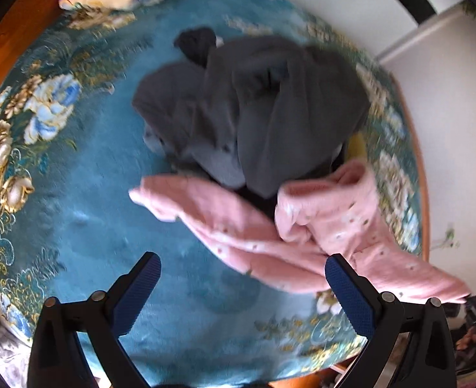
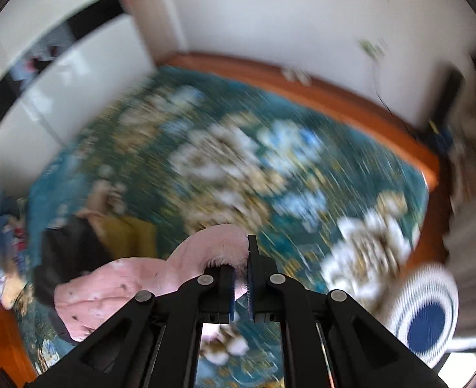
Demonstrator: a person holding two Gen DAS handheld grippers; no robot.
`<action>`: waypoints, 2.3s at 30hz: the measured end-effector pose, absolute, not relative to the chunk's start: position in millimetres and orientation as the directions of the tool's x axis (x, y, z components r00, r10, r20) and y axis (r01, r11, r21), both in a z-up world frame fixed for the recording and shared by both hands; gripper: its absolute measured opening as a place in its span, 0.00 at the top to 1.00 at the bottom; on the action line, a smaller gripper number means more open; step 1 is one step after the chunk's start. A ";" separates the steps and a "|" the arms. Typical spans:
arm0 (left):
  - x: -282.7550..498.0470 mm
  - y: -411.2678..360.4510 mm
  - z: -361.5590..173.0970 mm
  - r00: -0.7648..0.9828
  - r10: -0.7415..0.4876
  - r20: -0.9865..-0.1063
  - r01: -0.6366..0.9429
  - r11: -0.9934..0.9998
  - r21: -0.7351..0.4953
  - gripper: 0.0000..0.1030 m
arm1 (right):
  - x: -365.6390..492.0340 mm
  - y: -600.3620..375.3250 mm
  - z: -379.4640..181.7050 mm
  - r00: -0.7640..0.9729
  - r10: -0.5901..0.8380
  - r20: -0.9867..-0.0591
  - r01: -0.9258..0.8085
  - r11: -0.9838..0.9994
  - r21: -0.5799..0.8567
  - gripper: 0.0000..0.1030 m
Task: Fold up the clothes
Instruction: 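Grasp the pink jacket cuff with the left gripper while the right gripper holds its edge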
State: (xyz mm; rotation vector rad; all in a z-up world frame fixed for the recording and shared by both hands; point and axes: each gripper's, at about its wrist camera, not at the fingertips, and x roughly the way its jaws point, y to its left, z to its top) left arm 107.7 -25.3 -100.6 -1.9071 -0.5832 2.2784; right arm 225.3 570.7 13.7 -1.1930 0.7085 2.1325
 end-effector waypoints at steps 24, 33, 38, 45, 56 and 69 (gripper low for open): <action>7.1 118.5 -266.2 -0.009 0.194 -0.981 -0.041 -0.980 -0.193 0.09 | 271.4 605.2 -119.0 -0.160 0.052 -0.986 -0.625 -0.779 0.060 0.61; -6.3 123.8 -284.0 -0.043 0.208 -0.977 0.010 -0.978 -0.209 0.50 | 235.3 595.8 -128.5 -0.143 0.048 -0.989 -0.529 -0.848 0.036 0.56; -3.2 130.2 -262.0 -0.070 0.258 -0.964 0.013 -0.966 -0.259 0.92 | 206.4 586.2 -133.9 -0.152 0.026 -0.988 -0.493 -0.868 0.053 0.56; 10.8 99.4 -180.0 -0.203 0.361 -0.910 0.100 -0.917 -0.386 0.95 | 192.7 574.8 -115.2 -0.193 0.015 -0.981 -0.478 -0.875 0.080 0.56; 124.1 -30.9 -53.7 -0.397 0.218 -0.892 0.204 -0.926 -0.317 0.95 | 132.5 502.5 -102.4 -0.282 -0.185 -0.941 -0.282 -0.922 0.265 0.56; 272.2 -115.5 -141.8 -0.186 0.065 -0.980 0.655 -0.736 -0.173 0.95 | 56.4 225.7 -199.8 0.068 -0.444 -0.893 0.288 -0.849 0.444 0.56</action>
